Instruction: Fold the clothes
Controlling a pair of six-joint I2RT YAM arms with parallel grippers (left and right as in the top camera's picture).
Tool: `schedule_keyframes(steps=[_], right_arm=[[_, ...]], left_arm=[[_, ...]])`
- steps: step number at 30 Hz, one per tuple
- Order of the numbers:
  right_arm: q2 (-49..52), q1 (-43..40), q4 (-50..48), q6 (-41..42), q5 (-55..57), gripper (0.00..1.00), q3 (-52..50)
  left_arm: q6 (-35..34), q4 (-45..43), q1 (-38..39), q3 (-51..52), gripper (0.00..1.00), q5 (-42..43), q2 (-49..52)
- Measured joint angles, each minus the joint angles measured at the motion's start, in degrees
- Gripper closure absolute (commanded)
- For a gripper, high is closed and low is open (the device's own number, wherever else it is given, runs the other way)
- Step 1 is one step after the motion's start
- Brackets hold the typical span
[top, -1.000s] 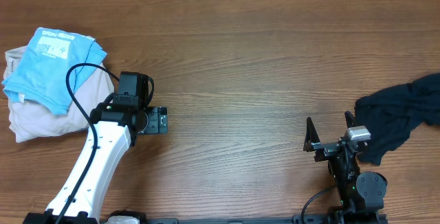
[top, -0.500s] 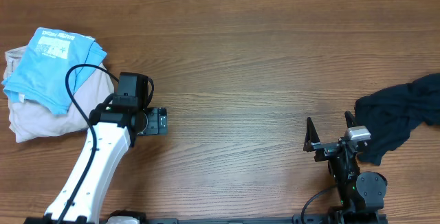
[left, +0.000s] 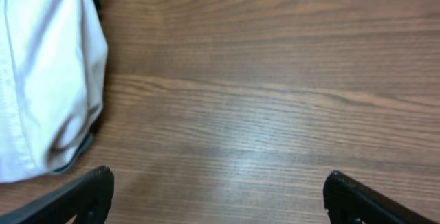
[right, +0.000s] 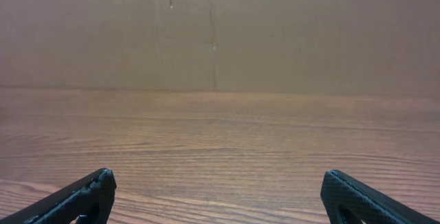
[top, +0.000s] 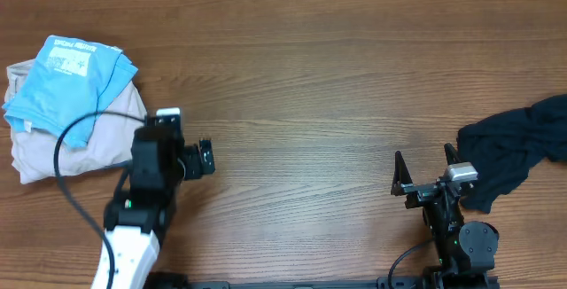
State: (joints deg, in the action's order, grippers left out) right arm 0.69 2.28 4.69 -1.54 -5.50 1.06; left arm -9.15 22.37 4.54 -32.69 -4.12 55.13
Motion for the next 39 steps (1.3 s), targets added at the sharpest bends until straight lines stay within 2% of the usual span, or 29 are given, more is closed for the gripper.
schedule_keyframes(steps=[7,19,27,36,39], right_arm=[[0.00,0.00,0.00,0.02,0.00,0.00,0.00],[0.00,0.02,0.02,0.02,0.02,0.00,0.00],[0.00,0.00,0.02,0.00,0.00,0.00,0.00],[0.00,0.00,0.00,0.02,0.02,0.00,0.00],[0.00,0.00,0.02,0.00,0.02,0.00,0.00]], left_arm=[[-0.17,-17.05,-0.90,14.91,0.00,3.48,-11.89],[-0.39,-36.68,-0.90,30.34,0.00,3.45,-29.59],[0.50,-35.19,-0.90,32.17,0.00,2.25,-38.77],[1.68,-19.21,-1.11,32.22,0.00,1.77,-48.57],[3.63,-17.92,-1.99,32.22,0.00,2.23,-51.71]])
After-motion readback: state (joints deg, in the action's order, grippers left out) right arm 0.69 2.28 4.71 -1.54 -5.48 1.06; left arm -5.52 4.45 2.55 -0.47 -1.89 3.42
